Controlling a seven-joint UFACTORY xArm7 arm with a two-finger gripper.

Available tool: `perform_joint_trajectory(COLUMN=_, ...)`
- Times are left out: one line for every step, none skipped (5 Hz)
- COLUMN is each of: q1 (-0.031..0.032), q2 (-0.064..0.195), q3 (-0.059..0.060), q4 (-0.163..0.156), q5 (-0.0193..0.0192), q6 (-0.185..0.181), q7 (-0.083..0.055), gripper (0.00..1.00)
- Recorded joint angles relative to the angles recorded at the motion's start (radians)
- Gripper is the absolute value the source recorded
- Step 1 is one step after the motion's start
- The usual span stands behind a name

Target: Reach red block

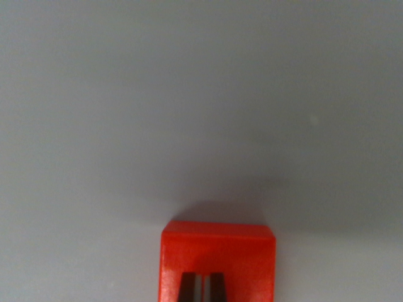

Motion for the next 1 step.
perform_joint_trajectory(q1=0.0000, q2=0.000, q3=0.000, q4=0.000, q5=0.0000, q6=0.000, q7=0.000, gripper=0.00)
